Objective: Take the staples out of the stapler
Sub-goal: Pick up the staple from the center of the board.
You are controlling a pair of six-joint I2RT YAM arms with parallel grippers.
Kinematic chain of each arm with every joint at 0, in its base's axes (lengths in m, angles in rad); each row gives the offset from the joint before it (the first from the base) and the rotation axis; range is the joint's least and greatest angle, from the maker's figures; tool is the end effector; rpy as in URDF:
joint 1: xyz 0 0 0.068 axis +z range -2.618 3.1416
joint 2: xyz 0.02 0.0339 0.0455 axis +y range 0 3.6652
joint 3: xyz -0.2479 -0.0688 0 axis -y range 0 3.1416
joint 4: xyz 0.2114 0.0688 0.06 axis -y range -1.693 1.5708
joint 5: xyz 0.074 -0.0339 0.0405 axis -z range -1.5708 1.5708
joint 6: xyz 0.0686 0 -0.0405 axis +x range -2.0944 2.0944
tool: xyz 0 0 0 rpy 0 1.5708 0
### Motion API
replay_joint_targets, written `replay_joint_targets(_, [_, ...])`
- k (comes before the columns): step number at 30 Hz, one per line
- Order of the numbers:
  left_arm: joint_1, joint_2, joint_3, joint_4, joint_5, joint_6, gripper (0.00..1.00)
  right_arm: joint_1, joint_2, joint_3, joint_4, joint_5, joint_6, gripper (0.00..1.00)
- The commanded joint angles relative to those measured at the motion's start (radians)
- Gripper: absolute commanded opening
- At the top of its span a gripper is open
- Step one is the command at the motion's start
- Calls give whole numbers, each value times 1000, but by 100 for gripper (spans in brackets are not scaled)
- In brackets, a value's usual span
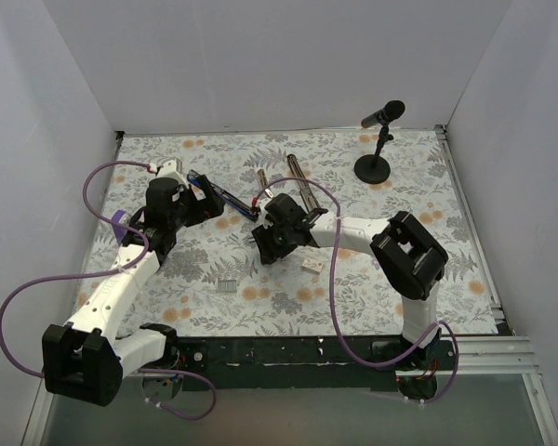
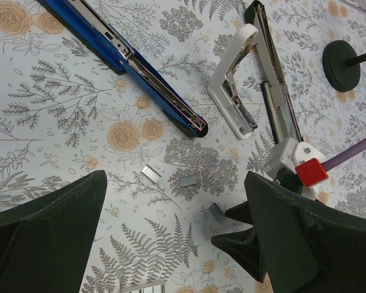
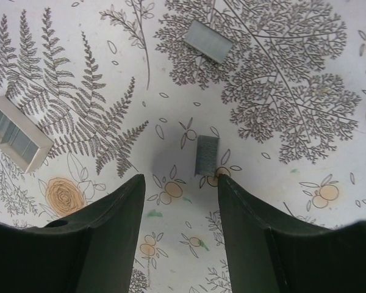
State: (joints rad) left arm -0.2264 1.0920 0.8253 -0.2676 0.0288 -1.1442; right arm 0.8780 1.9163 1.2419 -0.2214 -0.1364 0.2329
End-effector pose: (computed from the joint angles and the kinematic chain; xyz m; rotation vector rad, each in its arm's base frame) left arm 0.2415 -0.0576 0.2631 -0.9682 2.0008 -0.8270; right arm 0.2453 0.3101 0.1508 -0.8722 2.4155 0.6241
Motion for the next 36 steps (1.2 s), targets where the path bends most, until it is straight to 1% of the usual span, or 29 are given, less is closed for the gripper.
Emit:
replay_joint_targets(1, [-1, -12, -8, 8, -16, 23, 98, 26, 12, 42, 40, -26, 19, 59])
replay_joint_targets(2, [1, -9, -6, 2, -17, 23, 98, 32, 10, 44, 42, -29, 23, 59])
replay_joint_targets(5, [-1, -20, -5, -5, -85, 23, 98, 45, -8, 36, 68, -37, 39, 59])
replay_joint_targets(10, [-1, -38, -11, -4, -116, 18, 98, 52, -49, 27, 85, -85, 30, 59])
replay_joint_targets(12, [1, -38, -11, -5, -125, 17, 98, 47, -75, 34, 68, -71, -16, 59])
replay_joint_targets(15, [-1, -34, -9, -8, -138, 14, 98, 27, -129, 25, 54, -51, -137, 62])
replay_joint_targets(16, [-1, -34, -8, -9, -139, 14, 98, 21, -141, 15, 65, -54, -182, 62])
replay_joint_targets(17, [1, -35, -8, -10, -141, 12, 98, 10, -164, -8, 106, -83, -273, 63])
replay_joint_targets(19, [-1, -43, -11, -10, -155, 11, 98, 4, -171, -13, 109, -101, -381, 64])
replay_joint_targets(20, [-1, -46, -14, -12, -162, 9, 98, 4, -166, -9, 103, -97, -474, 64])
replay_joint_targets(22, [1, -58, -14, -13, -182, 8, 98, 1, -154, -4, 116, -54, -521, 64])
replay_joint_targets(23, [-1, -60, -15, -13, -190, 5, 98, -7, -139, 7, 103, -75, -561, 64])
replay_joint_targets(27, [1, -75, -14, -21, -228, -5, 98, -19, -106, 19, 99, -161, -642, 65])
replay_joint_targets(31, [-1, -116, -28, -15, -219, 9, 98, -19, -71, 39, 70, -161, -679, 65])
replay_joint_targets(32, [-1, -147, -34, -9, -225, 8, 98, -19, -59, 44, 65, -160, -685, 65])
replay_joint_targets(36, [-1, -205, -54, 22, -231, 6, 98, -19, -34, 44, 57, -157, -705, 62])
